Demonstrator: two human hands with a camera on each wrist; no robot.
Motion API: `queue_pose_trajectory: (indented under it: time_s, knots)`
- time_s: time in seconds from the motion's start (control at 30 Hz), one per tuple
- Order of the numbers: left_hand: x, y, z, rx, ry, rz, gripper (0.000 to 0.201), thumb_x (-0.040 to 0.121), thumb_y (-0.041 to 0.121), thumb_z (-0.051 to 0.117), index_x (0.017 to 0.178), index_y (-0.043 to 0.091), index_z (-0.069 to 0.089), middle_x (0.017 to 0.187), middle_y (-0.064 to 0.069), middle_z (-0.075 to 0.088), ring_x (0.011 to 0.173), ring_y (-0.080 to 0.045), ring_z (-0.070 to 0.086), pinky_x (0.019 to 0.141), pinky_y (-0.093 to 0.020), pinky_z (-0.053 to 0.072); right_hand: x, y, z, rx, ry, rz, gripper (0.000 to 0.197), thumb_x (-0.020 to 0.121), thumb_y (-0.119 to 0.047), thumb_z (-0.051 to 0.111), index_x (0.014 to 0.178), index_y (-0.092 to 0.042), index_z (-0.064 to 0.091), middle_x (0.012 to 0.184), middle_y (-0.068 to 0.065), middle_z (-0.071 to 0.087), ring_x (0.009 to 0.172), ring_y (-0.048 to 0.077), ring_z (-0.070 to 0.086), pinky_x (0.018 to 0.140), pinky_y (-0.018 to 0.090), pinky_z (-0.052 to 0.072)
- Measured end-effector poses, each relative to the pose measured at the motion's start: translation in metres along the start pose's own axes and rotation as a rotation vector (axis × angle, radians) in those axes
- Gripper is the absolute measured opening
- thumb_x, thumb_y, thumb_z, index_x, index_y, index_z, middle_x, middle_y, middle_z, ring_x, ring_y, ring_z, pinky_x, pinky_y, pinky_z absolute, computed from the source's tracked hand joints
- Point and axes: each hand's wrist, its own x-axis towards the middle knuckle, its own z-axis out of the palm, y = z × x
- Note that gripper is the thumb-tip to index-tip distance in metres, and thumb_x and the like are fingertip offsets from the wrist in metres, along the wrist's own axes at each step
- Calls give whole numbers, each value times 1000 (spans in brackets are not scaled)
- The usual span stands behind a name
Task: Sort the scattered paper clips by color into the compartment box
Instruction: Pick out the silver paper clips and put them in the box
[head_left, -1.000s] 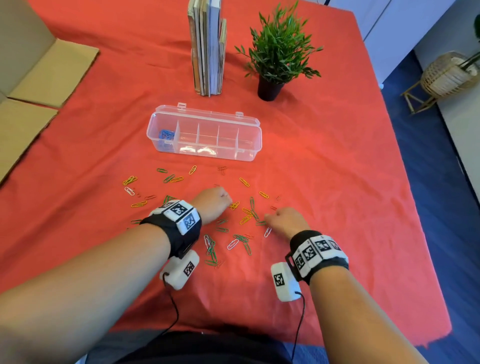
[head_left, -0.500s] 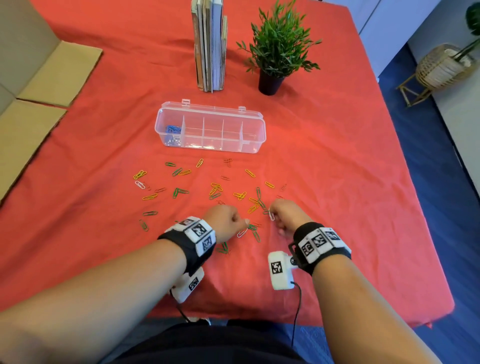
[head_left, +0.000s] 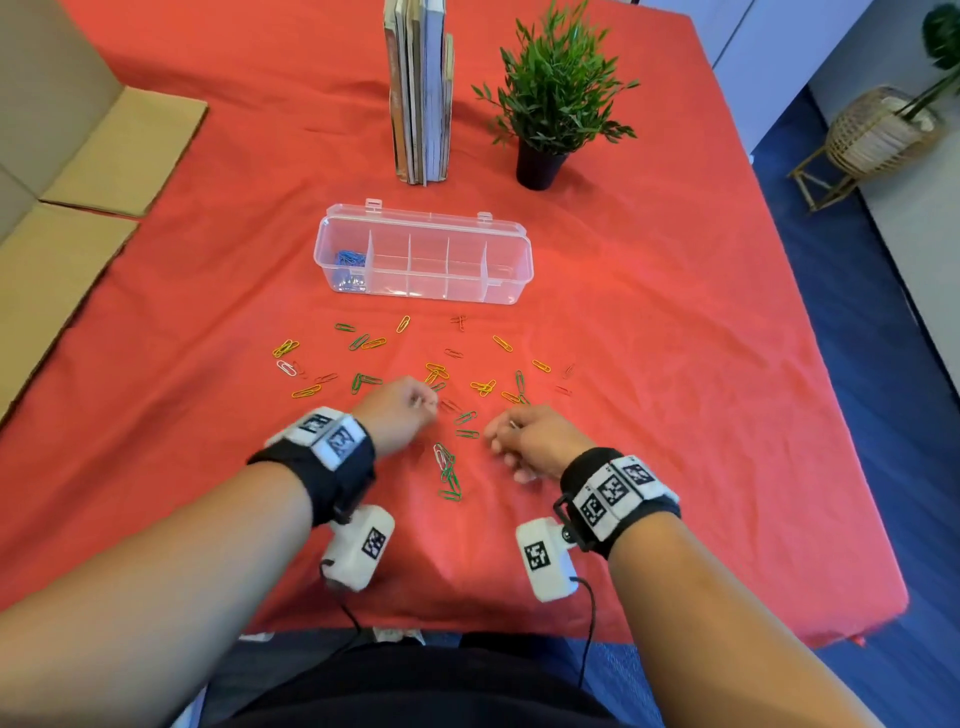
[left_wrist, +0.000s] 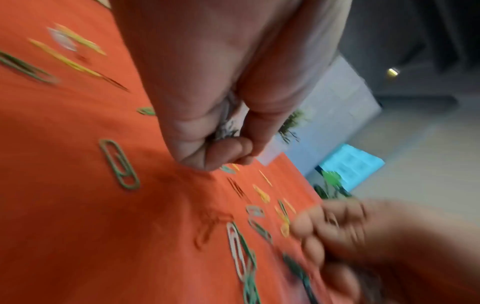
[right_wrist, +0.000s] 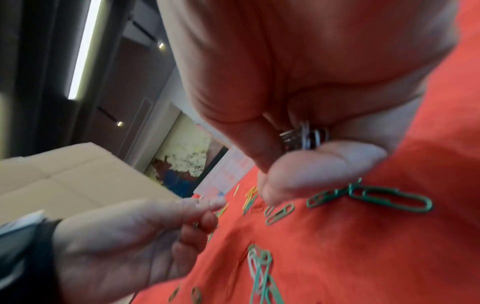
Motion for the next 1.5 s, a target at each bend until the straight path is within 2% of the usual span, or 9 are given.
queue_pose_trajectory:
  time_s: [0.1, 0.23, 0.37, 0.77, 0.93, 1.07, 1.17, 1.27, 1.5]
  knots:
    - [-5, -10, -30, -492, 41, -233, 25, 89, -1, 43, 84, 21, 54, 66, 0, 46, 42, -6, 46, 35, -11, 36, 4, -5, 21, -262, 10, -52, 21, 93, -14, 42, 85, -10, 61, 65, 0, 51, 44, 9, 50, 42, 19, 43]
    - [-13, -21, -56, -662, 93, -322, 25, 88, -6, 42, 80, 15, 53, 69, -3, 52, 41, -6, 51, 36, -12, 42, 10, -12, 42, -737, 159, -202, 19, 86, -24, 49, 83, -11, 63, 88, 14, 66, 88, 28, 62, 72, 30, 44]
    - [-17, -27, -66, -636, 116, -325, 25, 88, -6, 41, 81, 15, 52, 71, -3, 51, 55, -12, 48, 35, -12, 43, 15, -11, 59, -928, 144, -310, 24, 86, -25, 45, 95, -10, 63, 106, 17, 67, 102, 34, 62, 83, 36, 49]
    - [-16, -14, -75, -515, 67, -249, 27, 87, -10, 40, 81, 14, 52, 76, -5, 53, 63, -15, 52, 41, -15, 50, 10, -20, 59, -1105, 259, -257, 26, 87, -21, 49, 103, -6, 62, 112, 15, 65, 105, 34, 63, 82, 38, 51]
    - [-19, -6, -84, -166, 34, -162, 13, 85, 6, 50, 82, 14, 60, 65, -3, 51, 55, -14, 46, 46, -19, 41, 15, -27, 60, -1186, 269, -261, 31, 85, -5, 41, 108, -4, 61, 115, 15, 65, 106, 34, 63, 85, 39, 51]
    - [-33, -31, -75, 368, -109, -84, 13, 80, 24, 62, 77, 14, 69, 86, -5, 73, 75, -20, 63, 65, -26, 47, 24, -46, 51, -947, 208, -240, 26, 89, -22, 46, 98, -7, 65, 105, 17, 67, 100, 31, 62, 82, 35, 48]
    - [-48, -53, -62, 569, -135, -104, 19, 74, 29, 68, 85, 14, 73, 90, -4, 75, 79, -17, 64, 66, -21, 42, 27, -60, 47, -329, 71, -185, 11, 79, -19, 52, 68, -20, 57, 71, 10, 55, 55, 23, 47, 51, 27, 36]
    - [-55, -64, -51, 714, -117, -82, 21, 75, 30, 65, 90, 17, 72, 95, -1, 74, 90, -19, 67, 75, -23, 46, 23, -73, 41, 331, -90, -119, 20, 77, -12, 46, 58, -19, 46, 57, 2, 35, 42, 12, 25, 43, 18, 19]
    - [-55, -61, -44, 747, -106, -28, 8, 76, 22, 57, 69, 24, 57, 81, 0, 60, 93, -25, 64, 78, -30, 48, 25, -93, 29, 974, -301, -115, 9, 73, -16, 47, 66, -12, 51, 62, 4, 52, 48, 15, 48, 46, 22, 47]
